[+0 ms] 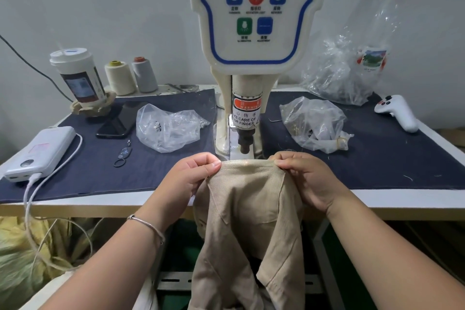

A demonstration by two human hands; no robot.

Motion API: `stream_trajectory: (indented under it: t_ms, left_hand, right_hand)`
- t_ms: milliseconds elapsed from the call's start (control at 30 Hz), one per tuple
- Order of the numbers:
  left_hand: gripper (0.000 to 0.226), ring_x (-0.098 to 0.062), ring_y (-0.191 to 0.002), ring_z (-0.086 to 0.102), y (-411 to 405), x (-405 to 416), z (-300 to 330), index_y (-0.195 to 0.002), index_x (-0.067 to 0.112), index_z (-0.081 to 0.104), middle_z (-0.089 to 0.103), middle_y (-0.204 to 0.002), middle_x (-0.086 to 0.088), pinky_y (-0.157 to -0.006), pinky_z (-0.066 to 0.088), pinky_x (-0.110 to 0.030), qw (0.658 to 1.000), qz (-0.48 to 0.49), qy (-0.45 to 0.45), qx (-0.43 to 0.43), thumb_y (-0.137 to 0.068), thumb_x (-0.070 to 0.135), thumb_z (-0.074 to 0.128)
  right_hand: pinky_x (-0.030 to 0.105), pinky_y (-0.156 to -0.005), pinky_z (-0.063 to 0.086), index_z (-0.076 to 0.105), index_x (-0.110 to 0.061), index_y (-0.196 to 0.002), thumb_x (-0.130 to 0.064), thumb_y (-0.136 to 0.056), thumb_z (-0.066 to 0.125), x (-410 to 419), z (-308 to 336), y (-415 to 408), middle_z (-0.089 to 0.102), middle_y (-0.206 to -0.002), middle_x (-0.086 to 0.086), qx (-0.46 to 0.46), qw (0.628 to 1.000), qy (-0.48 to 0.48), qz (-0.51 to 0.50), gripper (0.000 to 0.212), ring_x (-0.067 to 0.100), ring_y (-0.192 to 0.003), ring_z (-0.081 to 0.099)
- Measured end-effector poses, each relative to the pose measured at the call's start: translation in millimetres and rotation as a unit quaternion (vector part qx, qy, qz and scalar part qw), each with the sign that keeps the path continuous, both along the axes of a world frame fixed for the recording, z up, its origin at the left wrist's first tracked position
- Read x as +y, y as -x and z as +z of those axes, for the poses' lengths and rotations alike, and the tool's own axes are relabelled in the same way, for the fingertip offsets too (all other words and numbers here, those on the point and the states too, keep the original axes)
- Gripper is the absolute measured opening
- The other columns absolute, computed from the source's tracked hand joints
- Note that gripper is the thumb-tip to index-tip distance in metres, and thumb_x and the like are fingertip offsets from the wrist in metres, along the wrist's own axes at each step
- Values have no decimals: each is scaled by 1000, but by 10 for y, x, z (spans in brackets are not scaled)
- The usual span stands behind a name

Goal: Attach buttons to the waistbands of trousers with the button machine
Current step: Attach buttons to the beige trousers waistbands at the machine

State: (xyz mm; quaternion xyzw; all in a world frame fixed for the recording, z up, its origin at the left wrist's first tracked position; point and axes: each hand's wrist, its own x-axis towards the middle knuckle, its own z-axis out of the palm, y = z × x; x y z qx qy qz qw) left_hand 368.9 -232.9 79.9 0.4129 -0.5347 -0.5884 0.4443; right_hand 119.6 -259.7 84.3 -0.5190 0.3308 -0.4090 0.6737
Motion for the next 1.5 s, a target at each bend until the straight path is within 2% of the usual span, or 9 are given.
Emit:
stream_trajectory:
  t_ms: [300,400,567,633,767,967,1100,1367,1500]
  left_hand:
    - [16,-7,-56,53,-18,9,25,-71,19,64,56,-66,4,-47,42,-16,999,-10,-7,48,-84,27,65]
    - [19,-5,-56,50,-10,10,28,-70,21,63,55,-65,5,-48,40,-15,1000,-3,4,19,-86,31,63]
    - [22,-3,-50,49,37,15,28,-68,21,64,56,-61,7,-46,38,-10,1000,26,-3,-1,-84,35,67]
    - [23,-1,-51,48,51,17,27,-65,21,63,54,-60,9,-48,38,-12,999,36,6,-25,-82,36,67]
    - [23,0,-54,48,71,24,29,-62,21,62,54,-60,10,-58,35,-23,997,53,15,-59,-80,35,66]
    - [23,0,-59,48,99,31,42,-60,23,64,55,-61,10,-65,35,-27,994,72,21,-85,-78,37,65]
    - [23,-8,-69,47,99,17,10,-61,24,66,56,-62,10,-69,35,-30,991,84,28,-101,-77,41,64]
    - [23,-1,-63,49,73,2,-10,-63,22,67,57,-64,9,-67,38,-25,992,73,28,-100,-77,41,65]
    - [24,-4,-66,49,76,-5,-16,-62,23,66,57,-64,9,-70,37,-28,991,79,29,-105,-76,43,64]
  right_hand:
    - [28,-76,46,65,-8,-66,-9,-77,57,20,24,-12,57,-81,10,-33,999,-15,-10,13,18,-78,56]
    - [27,-75,46,65,-7,-68,-11,-78,57,-1,7,-8,57,-80,12,-23,1000,-14,-3,13,19,-77,56]
    - [34,-78,36,55,19,-88,-10,-82,56,-18,-29,-8,48,-86,19,19,999,12,-25,30,28,-84,42]
    - [28,-74,40,60,10,-79,-5,-86,52,-1,-18,-34,51,-77,14,38,998,33,-37,19,23,-77,47]
    - [19,-60,44,61,-8,-65,-10,-84,53,15,-8,-73,52,-64,4,49,998,32,-40,21,10,-62,49]
    - [27,-70,44,64,-14,-59,-15,-78,55,12,-22,-78,55,-68,5,55,997,24,-56,21,13,-68,51]
    - [29,-73,42,63,-18,-54,-17,-72,55,14,-4,-88,55,-65,2,59,996,19,-60,20,12,-67,50]
    - [24,-66,42,60,-19,-50,-9,-80,52,40,20,-100,53,-60,-3,44,997,31,-64,32,8,-61,48]
    - [24,-66,41,60,-19,-49,-6,-84,49,46,34,-110,53,-59,-3,45,996,29,-65,39,8,-60,48]
